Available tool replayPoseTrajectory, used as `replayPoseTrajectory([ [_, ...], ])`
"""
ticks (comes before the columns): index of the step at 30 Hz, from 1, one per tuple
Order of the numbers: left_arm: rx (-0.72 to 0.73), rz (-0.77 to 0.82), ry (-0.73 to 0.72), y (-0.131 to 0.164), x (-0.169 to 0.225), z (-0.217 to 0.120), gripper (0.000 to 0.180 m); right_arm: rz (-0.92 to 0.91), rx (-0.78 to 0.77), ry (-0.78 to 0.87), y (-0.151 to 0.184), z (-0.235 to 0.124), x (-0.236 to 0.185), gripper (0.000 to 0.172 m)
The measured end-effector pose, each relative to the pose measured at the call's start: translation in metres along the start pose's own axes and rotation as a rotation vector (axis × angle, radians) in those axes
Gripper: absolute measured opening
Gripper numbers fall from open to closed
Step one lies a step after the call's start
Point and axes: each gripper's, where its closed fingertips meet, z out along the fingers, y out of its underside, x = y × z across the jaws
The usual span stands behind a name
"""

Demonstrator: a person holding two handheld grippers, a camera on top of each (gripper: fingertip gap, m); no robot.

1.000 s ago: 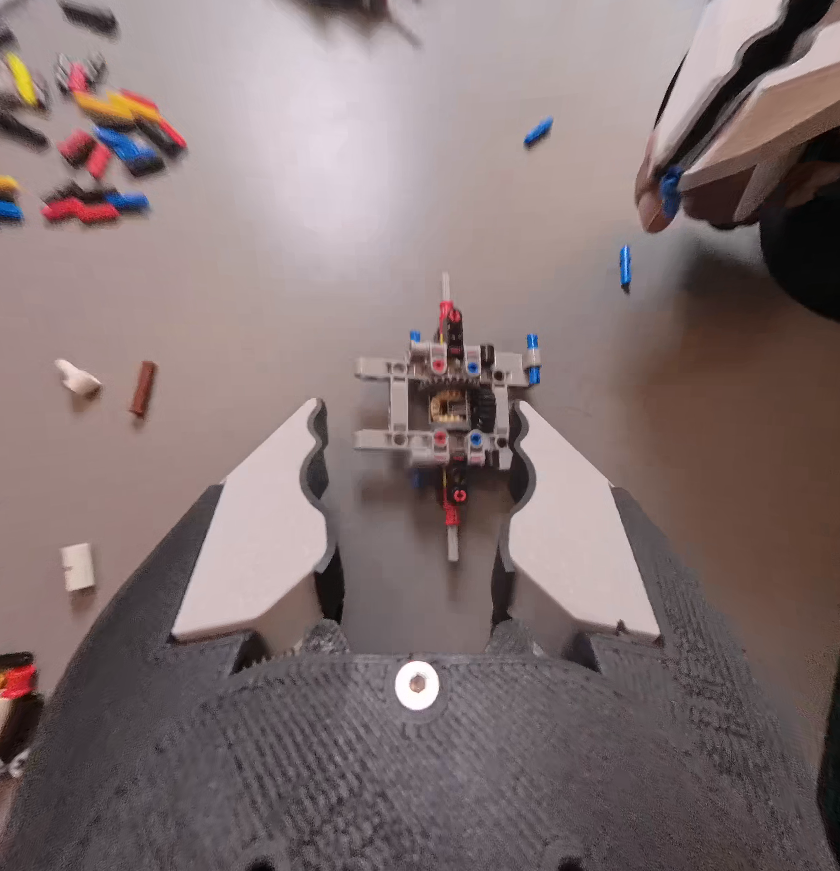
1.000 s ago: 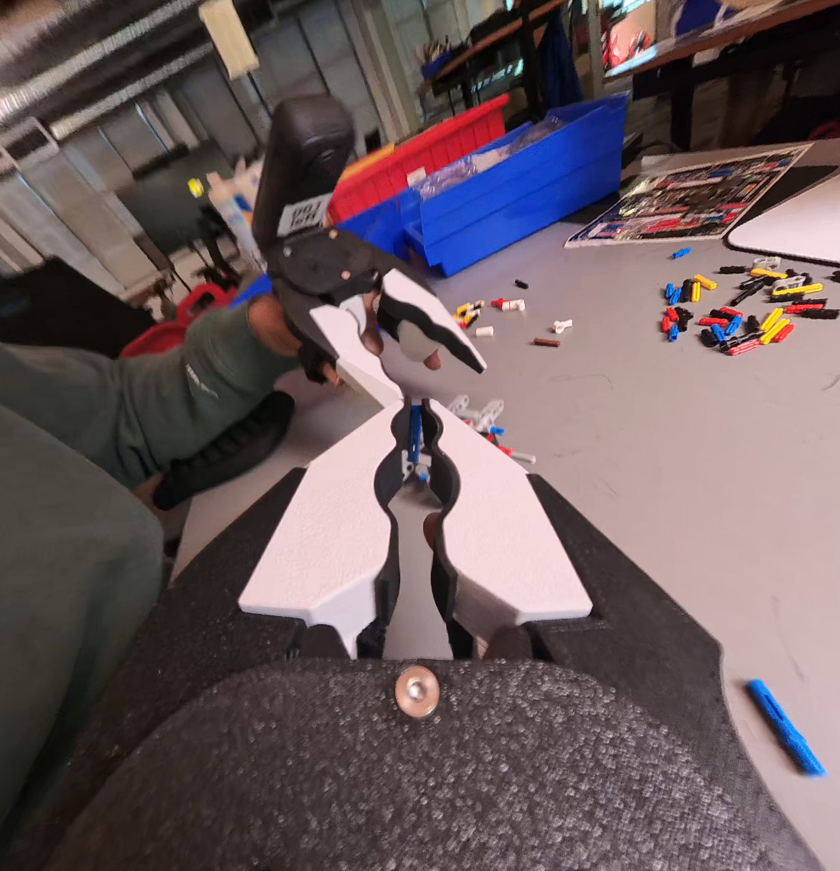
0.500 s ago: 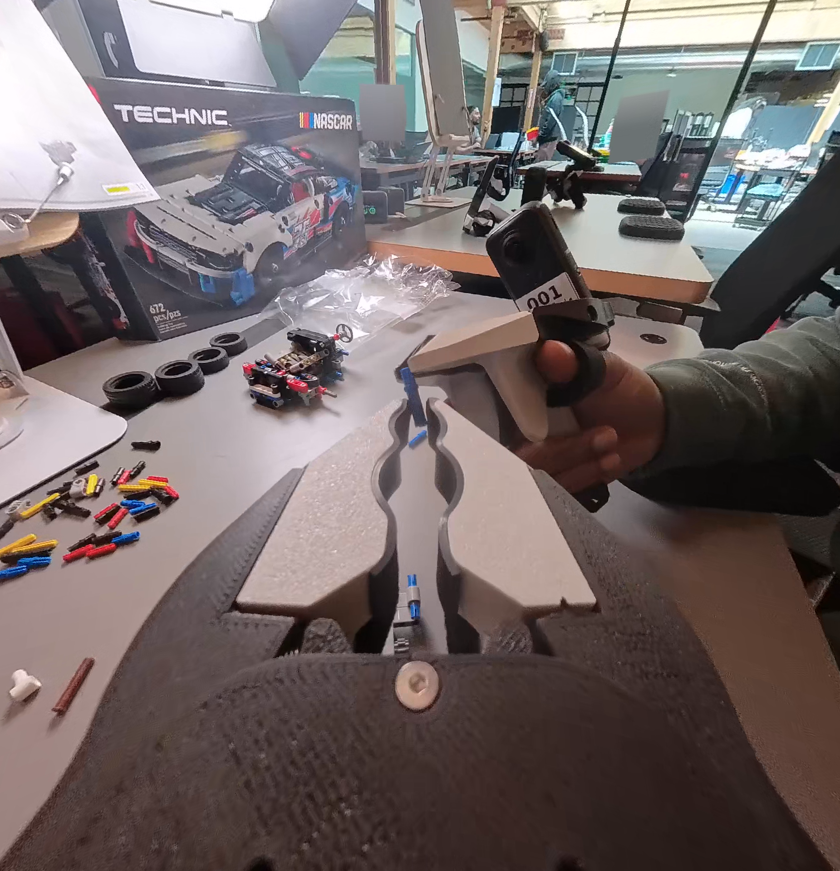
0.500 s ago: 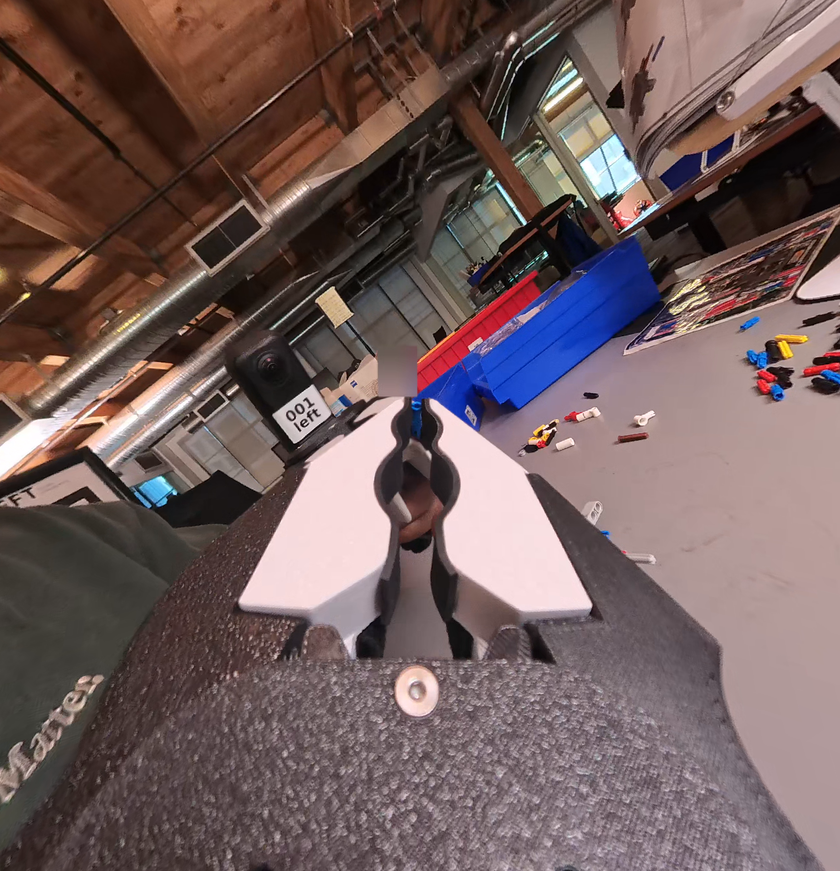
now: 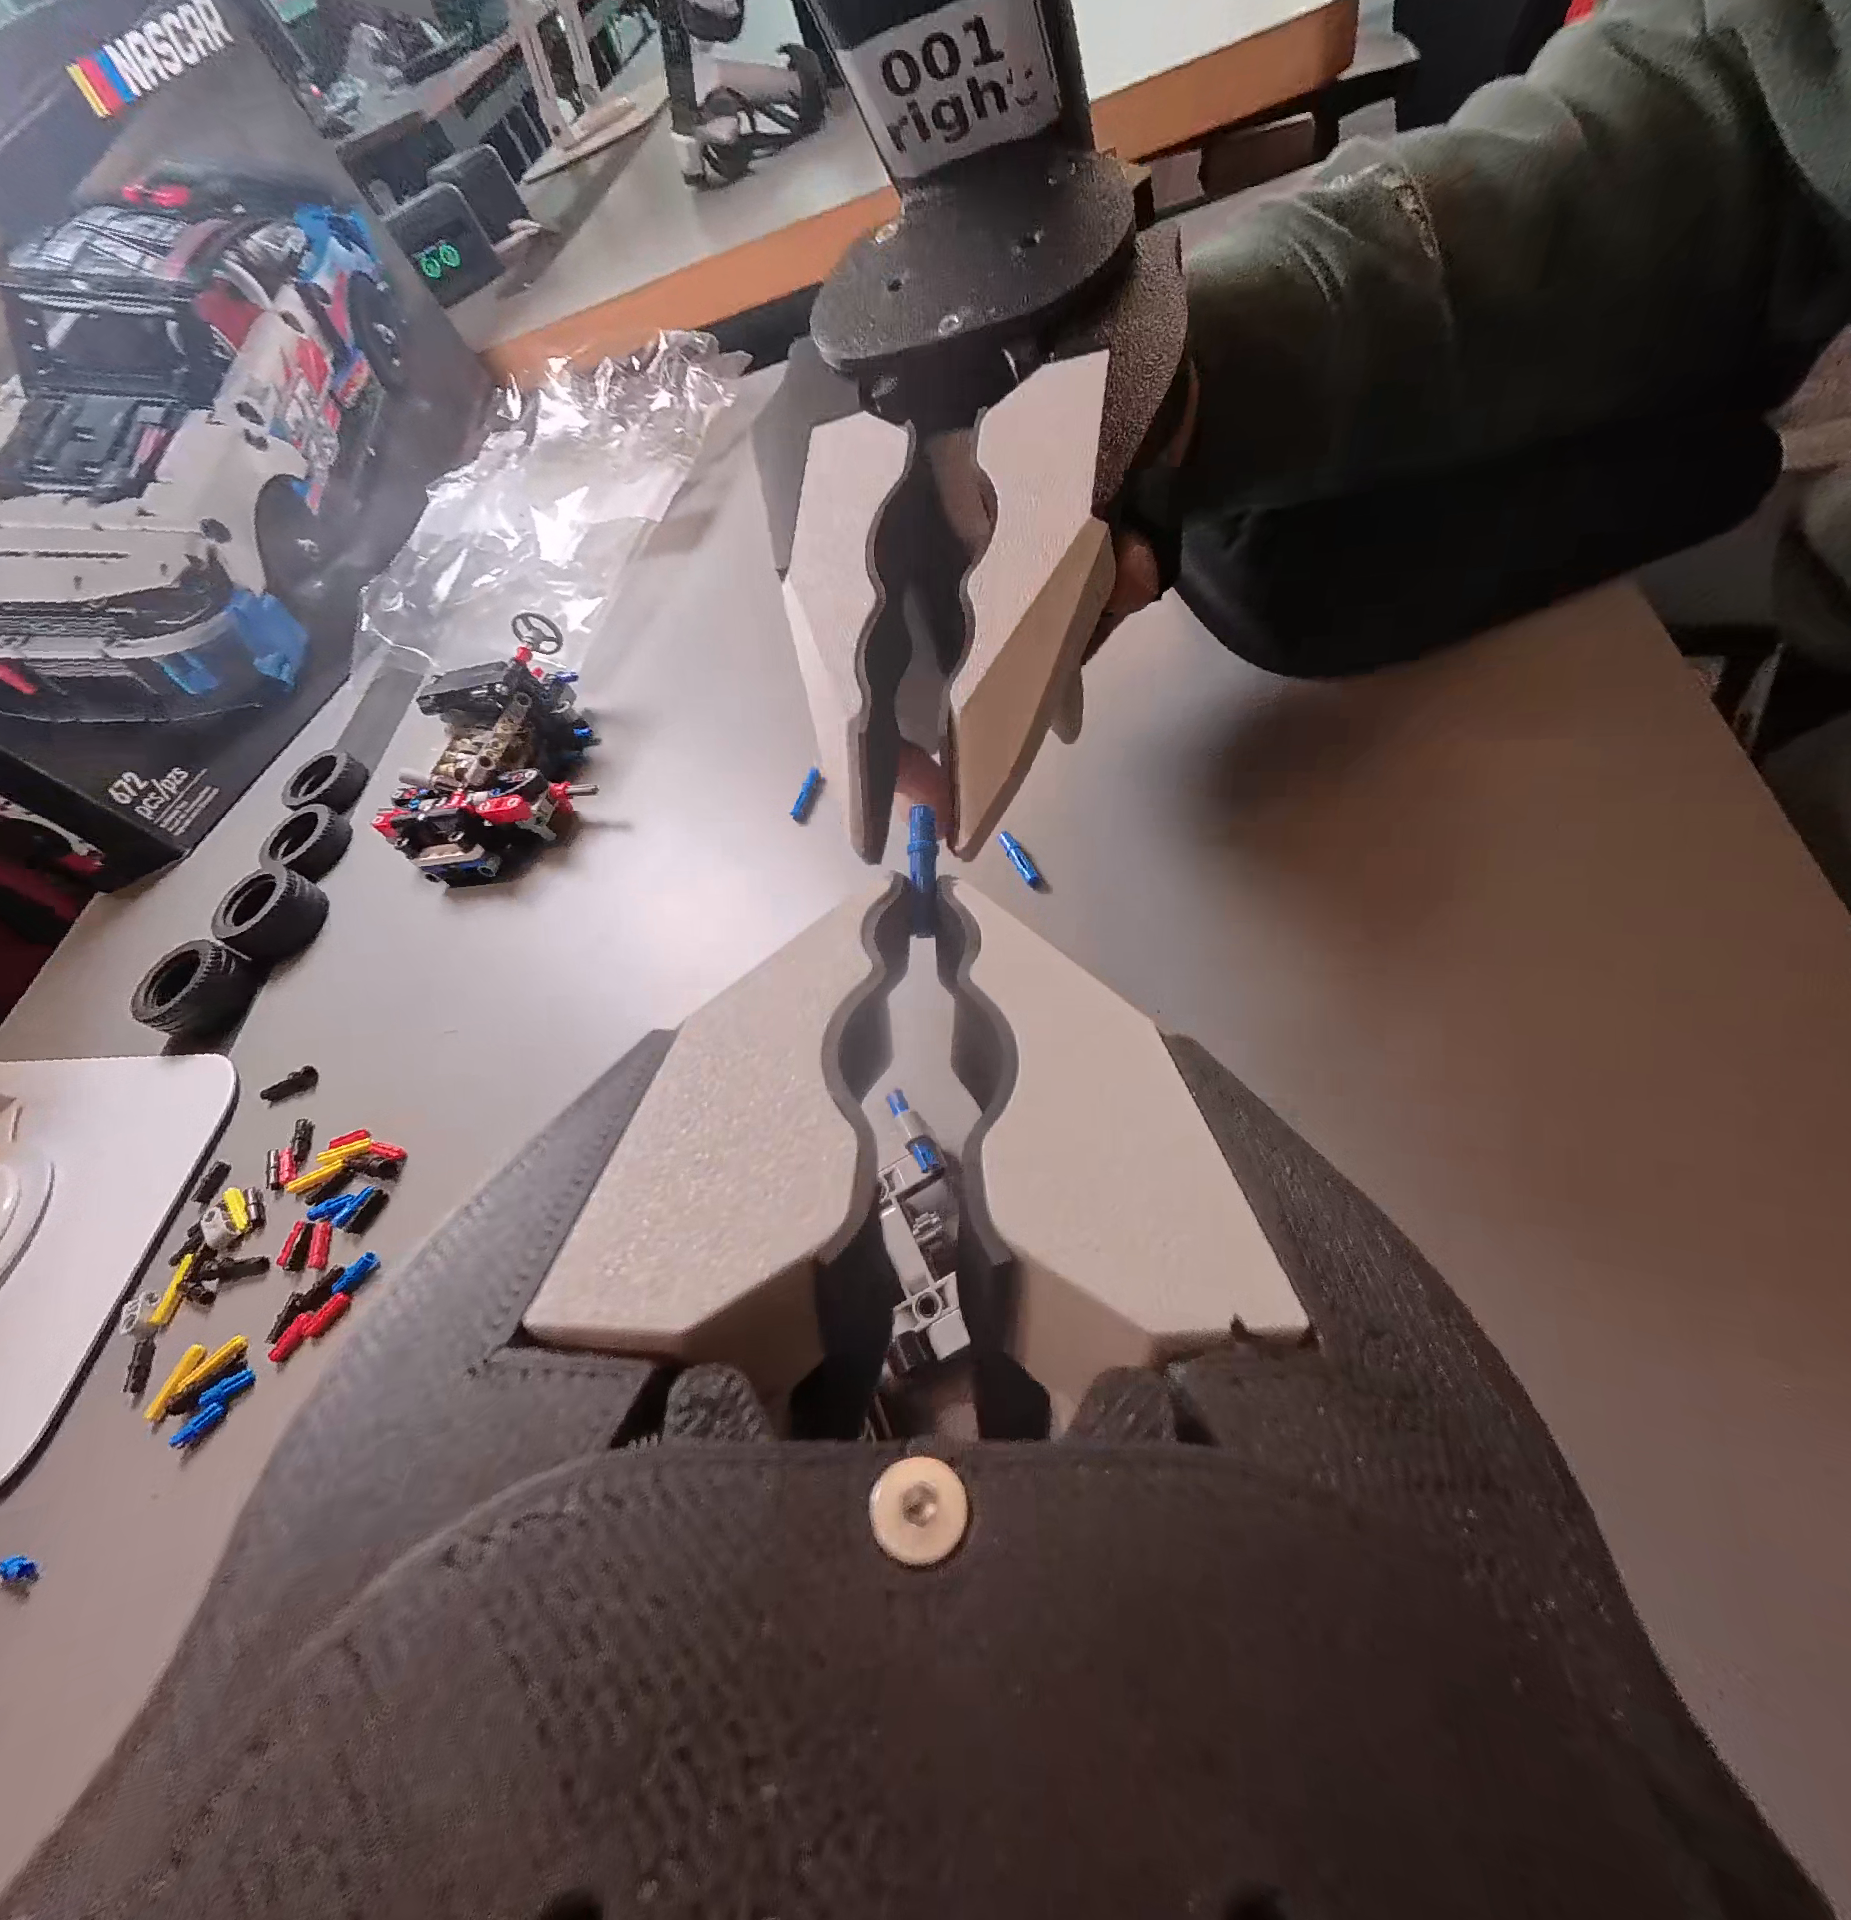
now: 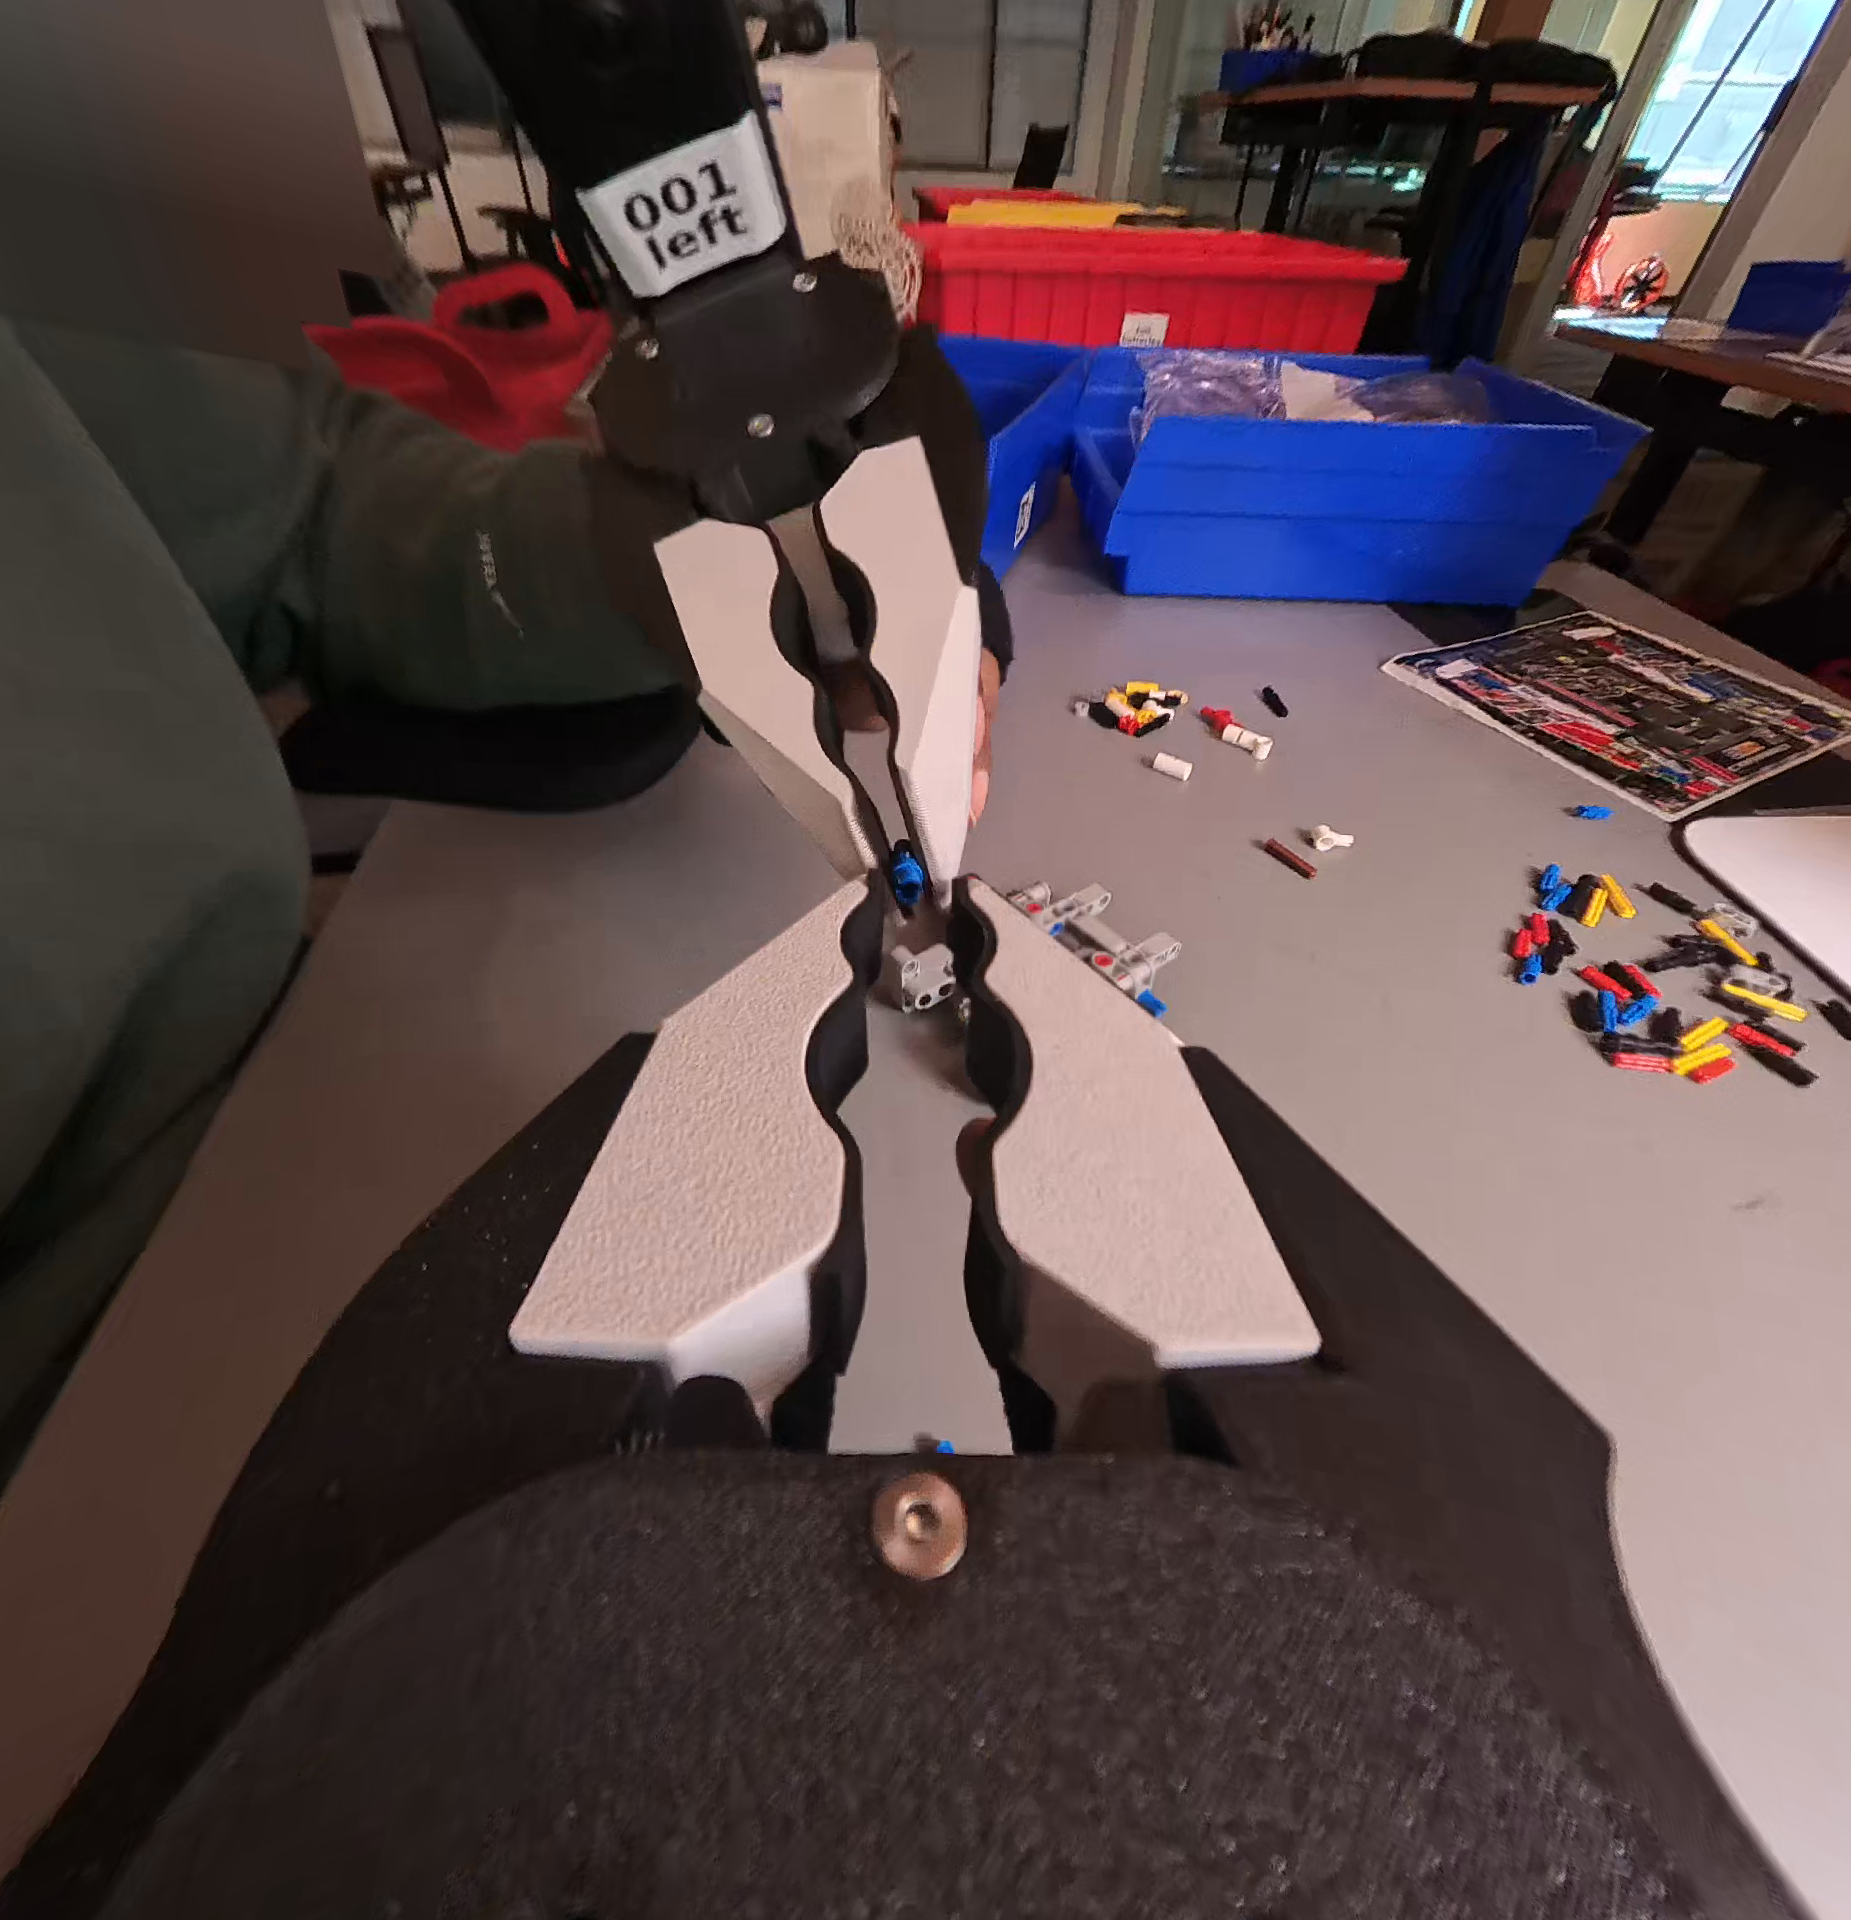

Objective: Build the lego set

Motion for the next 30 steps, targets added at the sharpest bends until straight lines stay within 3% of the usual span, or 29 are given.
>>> replayPoseTrajectory([
  [7, -0.047, 0.001, 0.034, 0.010, 0.005, 0.005, 0.003, -0.077, -0.051, 0.009, 0.009, 0.004, -0.003, 0.004],
  [14, -0.005, -0.052, 0.050, 0.009, 0.004, 0.003, 0.003, -0.107, -0.064, 0.018, 0.007, 0.004, -0.003, 0.003],
  [18, -0.035, -0.245, 0.006, 0.026, -0.029, -0.015, 0.027, -0.055, -0.050, 0.052, 0.004, -0.009, 0.012, 0.003],
  [20, -0.110, -0.457, -0.015, 0.056, -0.053, -0.026, 0.033, -0.042, -0.094, 0.072, 0.013, -0.014, 0.020, 0.003],
  [24, -0.258, -0.824, 0.123, 0.113, -0.063, -0.031, 0.049, -0.017, -0.179, 0.037, 0.036, -0.008, 0.017, 0.003],
  [28, -0.328, -0.887, 0.257, 0.120, -0.057, -0.024, 0.053, -0.023, -0.233, -0.015, 0.047, 0.000, 0.004, 0.004],
  [30, -0.425, -0.842, 0.279, 0.127, -0.052, -0.020, 0.043, -0.028, -0.241, -0.031, 0.048, 0.001, 0.000, 0.004],
])
